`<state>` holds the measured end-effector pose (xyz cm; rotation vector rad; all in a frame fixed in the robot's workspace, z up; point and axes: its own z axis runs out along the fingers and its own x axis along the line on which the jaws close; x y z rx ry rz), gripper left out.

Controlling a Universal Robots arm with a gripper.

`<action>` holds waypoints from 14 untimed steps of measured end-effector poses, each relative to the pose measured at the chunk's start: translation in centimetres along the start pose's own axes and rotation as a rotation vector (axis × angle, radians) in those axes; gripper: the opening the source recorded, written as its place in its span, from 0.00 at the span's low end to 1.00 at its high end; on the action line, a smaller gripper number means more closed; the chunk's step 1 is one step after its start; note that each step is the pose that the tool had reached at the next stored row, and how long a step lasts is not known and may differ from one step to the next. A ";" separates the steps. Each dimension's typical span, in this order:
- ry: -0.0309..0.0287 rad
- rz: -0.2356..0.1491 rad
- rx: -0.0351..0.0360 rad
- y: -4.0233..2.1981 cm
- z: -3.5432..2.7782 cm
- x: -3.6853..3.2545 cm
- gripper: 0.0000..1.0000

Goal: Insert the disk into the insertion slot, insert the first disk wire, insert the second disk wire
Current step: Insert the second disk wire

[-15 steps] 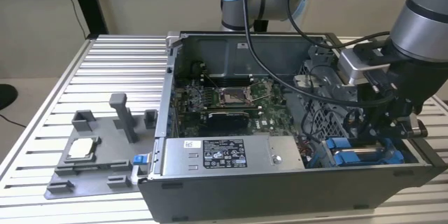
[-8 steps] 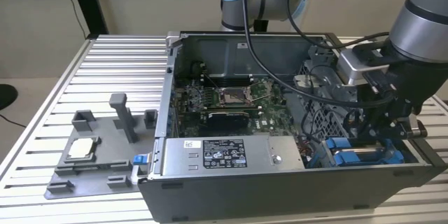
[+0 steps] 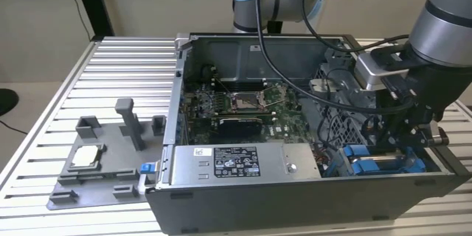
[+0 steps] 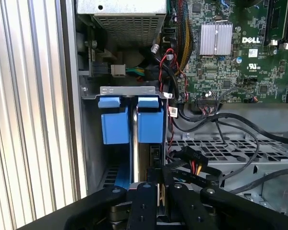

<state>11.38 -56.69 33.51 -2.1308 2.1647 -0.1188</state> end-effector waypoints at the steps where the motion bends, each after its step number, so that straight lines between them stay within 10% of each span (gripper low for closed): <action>1: 0.0001 0.000 0.0000 0.00 0.00 0.00 0.00; 9: 0.0001 0.000 0.0000 0.01 0.08 0.00 0.00; 10: -0.0003 0.000 -0.0001 0.01 0.10 0.00 1.00; 14: 0.0000 0.001 -0.0032 -0.13 -0.95 -0.02 1.00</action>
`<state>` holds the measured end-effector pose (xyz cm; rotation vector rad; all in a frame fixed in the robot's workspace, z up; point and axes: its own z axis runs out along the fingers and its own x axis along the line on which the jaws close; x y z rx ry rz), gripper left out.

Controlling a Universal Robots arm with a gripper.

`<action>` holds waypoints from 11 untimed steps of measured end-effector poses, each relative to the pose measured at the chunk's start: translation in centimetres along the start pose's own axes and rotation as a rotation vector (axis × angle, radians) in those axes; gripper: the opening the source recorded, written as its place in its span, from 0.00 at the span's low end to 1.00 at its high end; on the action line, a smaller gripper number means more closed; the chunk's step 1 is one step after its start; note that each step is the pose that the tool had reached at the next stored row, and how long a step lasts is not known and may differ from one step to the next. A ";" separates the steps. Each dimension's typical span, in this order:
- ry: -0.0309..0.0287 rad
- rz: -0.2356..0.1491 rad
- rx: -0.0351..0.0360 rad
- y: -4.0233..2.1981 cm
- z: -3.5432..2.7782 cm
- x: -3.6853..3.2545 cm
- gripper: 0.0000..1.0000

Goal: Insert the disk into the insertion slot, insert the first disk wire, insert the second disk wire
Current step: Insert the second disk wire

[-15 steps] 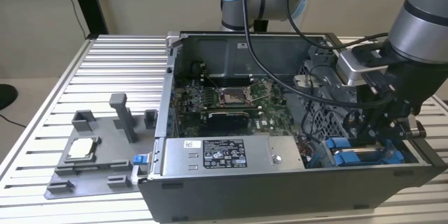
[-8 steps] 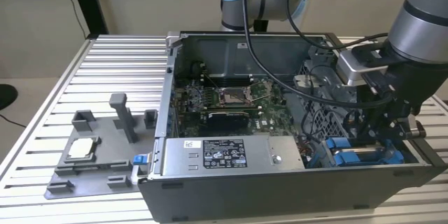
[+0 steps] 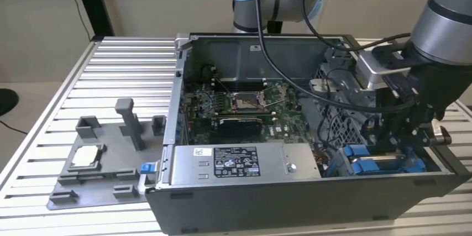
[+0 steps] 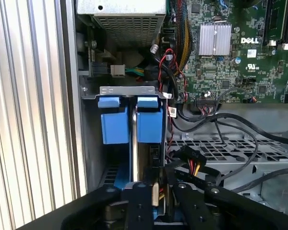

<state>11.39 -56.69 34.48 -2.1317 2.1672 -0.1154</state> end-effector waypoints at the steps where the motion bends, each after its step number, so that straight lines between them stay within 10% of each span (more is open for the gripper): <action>1: -0.0003 0.001 0.0000 -0.05 -0.43 -0.01 1.00; 8: 0.0004 0.005 -0.0002 -0.43 -3.48 -0.07 1.00; 11: 0.0017 0.005 -0.0001 -0.43 -3.49 -0.06 1.00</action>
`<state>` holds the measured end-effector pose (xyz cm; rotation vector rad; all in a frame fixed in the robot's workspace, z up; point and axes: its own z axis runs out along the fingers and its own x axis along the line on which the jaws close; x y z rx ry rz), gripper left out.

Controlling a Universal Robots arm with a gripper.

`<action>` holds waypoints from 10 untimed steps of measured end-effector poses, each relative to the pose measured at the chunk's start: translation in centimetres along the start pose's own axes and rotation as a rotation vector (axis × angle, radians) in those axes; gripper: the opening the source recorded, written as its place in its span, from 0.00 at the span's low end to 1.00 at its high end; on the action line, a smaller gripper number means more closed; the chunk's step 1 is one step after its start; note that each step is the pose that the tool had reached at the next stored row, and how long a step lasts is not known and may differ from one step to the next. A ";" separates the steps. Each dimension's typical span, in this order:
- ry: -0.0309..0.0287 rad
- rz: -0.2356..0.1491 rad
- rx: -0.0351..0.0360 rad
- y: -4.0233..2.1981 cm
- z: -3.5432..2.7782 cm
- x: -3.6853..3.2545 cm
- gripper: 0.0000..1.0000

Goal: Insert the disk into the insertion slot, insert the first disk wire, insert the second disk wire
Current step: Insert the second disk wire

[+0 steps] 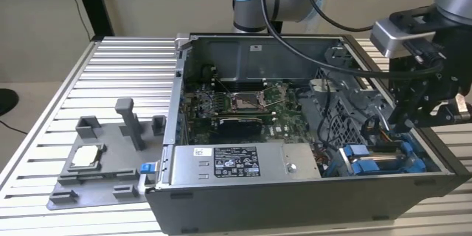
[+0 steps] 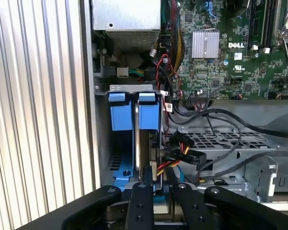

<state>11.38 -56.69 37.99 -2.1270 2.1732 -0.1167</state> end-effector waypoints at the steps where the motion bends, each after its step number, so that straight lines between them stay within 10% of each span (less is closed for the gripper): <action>1: 0.0003 0.000 0.0000 0.00 -0.01 0.00 1.00; 10: 0.0007 0.000 0.0000 0.00 -0.01 0.00 1.00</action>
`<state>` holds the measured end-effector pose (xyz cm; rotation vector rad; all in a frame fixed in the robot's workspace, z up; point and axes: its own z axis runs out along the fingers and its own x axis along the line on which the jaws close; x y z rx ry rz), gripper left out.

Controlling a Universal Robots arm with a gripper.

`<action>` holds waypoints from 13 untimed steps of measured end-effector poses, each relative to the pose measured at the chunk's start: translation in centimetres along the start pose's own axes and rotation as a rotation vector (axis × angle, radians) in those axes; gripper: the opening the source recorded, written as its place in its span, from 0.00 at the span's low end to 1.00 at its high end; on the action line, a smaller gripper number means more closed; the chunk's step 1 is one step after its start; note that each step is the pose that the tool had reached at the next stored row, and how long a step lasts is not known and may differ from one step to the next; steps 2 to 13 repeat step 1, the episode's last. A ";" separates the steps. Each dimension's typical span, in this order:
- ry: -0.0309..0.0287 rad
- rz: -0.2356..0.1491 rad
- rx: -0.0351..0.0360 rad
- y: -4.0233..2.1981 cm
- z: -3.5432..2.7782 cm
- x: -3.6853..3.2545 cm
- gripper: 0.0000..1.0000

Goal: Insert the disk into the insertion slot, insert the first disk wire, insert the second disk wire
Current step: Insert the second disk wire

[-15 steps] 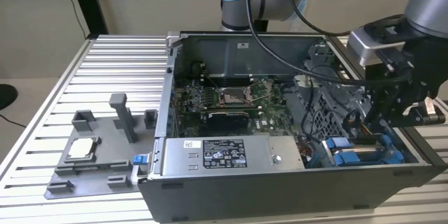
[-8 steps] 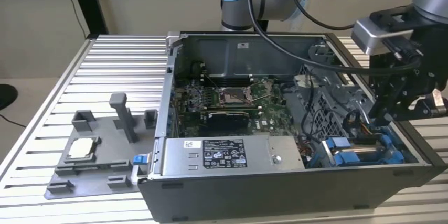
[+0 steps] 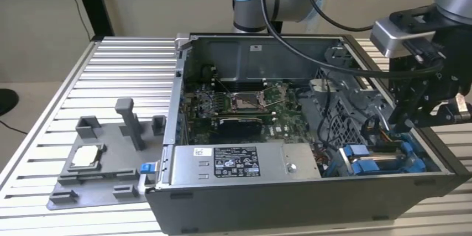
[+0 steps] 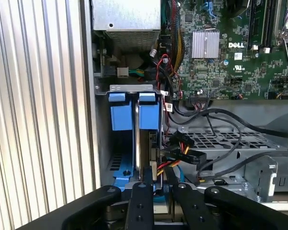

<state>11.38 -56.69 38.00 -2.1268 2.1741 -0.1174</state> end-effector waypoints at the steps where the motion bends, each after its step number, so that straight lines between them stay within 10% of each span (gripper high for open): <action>1: 0.0001 0.000 0.0000 0.00 0.00 0.00 1.00; 13: 0.0001 0.000 0.0000 0.00 0.00 0.00 1.00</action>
